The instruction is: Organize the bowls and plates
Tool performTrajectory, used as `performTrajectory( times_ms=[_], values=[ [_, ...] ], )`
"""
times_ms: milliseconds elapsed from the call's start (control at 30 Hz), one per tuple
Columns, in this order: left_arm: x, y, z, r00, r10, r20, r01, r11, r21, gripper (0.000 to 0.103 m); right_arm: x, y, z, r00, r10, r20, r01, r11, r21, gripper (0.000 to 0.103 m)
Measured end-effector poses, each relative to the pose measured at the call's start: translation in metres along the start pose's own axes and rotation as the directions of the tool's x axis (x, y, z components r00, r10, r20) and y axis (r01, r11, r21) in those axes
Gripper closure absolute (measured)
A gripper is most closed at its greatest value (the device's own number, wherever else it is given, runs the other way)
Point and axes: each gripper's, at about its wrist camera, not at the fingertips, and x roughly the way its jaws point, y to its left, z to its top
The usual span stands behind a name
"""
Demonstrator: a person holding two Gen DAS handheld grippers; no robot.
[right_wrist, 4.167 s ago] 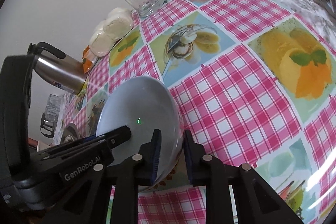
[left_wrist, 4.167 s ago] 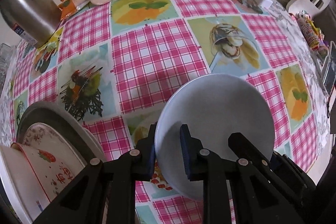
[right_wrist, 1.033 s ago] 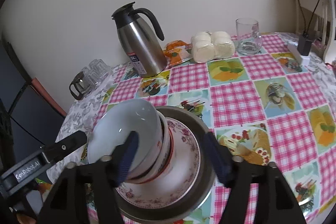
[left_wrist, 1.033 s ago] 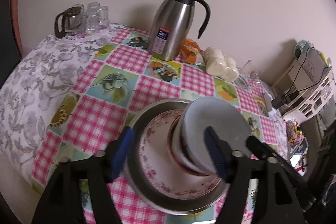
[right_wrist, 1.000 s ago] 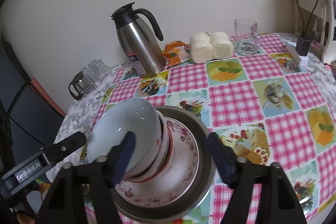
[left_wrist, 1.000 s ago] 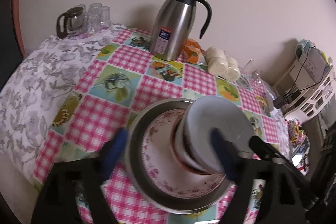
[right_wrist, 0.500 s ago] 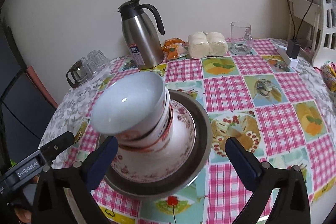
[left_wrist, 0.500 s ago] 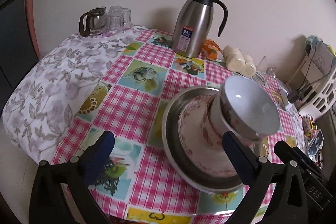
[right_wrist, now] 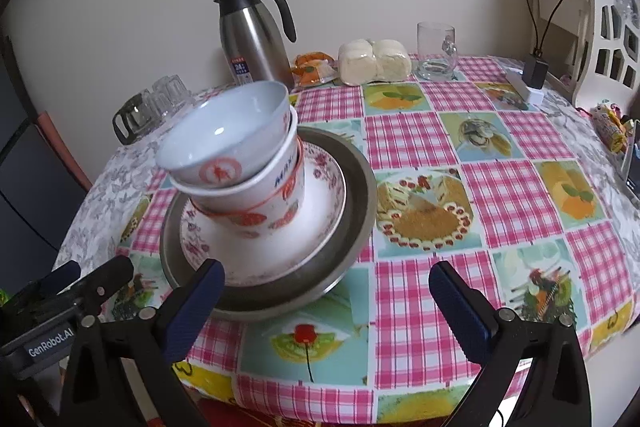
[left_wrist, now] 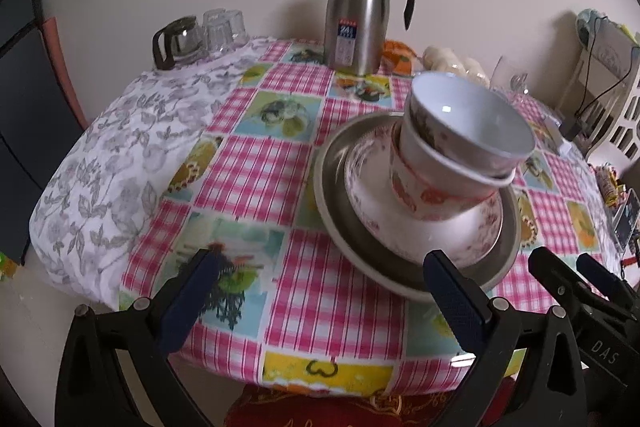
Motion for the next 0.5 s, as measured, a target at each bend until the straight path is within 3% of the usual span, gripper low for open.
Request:
performTrajectory(
  times_ms=[500],
  values=[
    [0.003, -0.003, -0.022, 0.996, 0.024, -0.085, -0.023, 1.000, 0.015, 0.001, -0.005, -0.004, -0.020, 0.999, -0.032, -0.028, 0.031, 0.999, -0.015, 0.000]
  ],
)
